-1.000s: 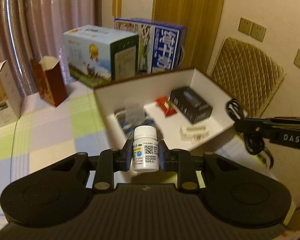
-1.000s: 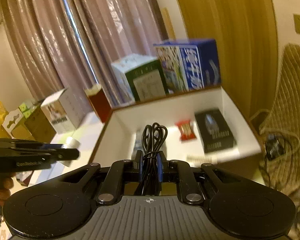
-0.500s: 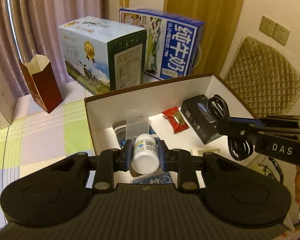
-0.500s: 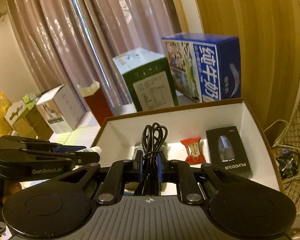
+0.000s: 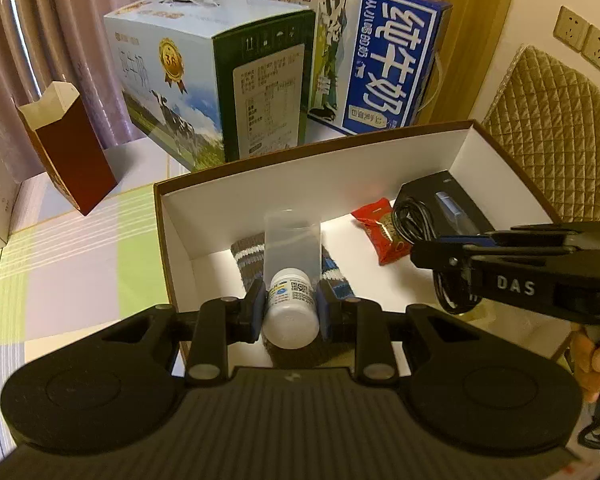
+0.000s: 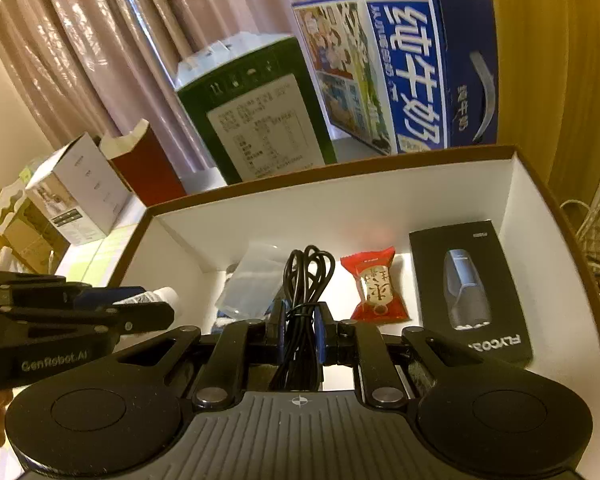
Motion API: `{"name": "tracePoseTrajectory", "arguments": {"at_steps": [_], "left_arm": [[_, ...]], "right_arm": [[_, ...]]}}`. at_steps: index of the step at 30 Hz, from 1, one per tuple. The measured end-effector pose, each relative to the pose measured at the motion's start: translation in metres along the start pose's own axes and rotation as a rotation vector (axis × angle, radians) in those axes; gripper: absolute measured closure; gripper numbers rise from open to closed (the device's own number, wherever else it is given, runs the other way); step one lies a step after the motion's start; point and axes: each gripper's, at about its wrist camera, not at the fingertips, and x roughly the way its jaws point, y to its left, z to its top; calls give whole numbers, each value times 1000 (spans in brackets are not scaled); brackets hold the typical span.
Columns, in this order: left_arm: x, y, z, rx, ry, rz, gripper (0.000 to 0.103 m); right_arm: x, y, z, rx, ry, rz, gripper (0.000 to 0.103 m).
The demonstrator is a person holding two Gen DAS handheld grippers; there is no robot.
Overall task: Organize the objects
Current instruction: 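Lower the black cable and pill bottle into the brown box and open both tools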
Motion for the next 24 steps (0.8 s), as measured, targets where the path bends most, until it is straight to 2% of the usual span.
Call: {"name": "tracePoseTrajectory", "arguments": {"at_steps": [7, 9, 10, 11, 17, 19, 23, 24], "left_arm": [[16, 7, 3, -5, 18, 6, 81], [17, 8, 4, -5, 15, 4, 81], [18, 8, 4, -4, 15, 6, 81], [19, 8, 4, -2, 16, 7, 80], [21, 11, 5, -6, 16, 9, 79], [20, 11, 5, -7, 12, 8, 70], [16, 11, 4, -2, 7, 9, 65], [15, 11, 3, 0, 6, 9, 61]], "right_arm": [[19, -7, 8, 21, 7, -16, 88], [20, -9, 9, 25, 12, -17, 73], [19, -9, 9, 27, 9, -22, 53], [17, -10, 9, 26, -4, -33, 45], [9, -14, 5, 29, -1, -43, 44], [4, -15, 4, 30, -1, -48, 42], [-6, -15, 2, 29, -9, -55, 34], [-8, -15, 3, 29, -11, -58, 32]]}}
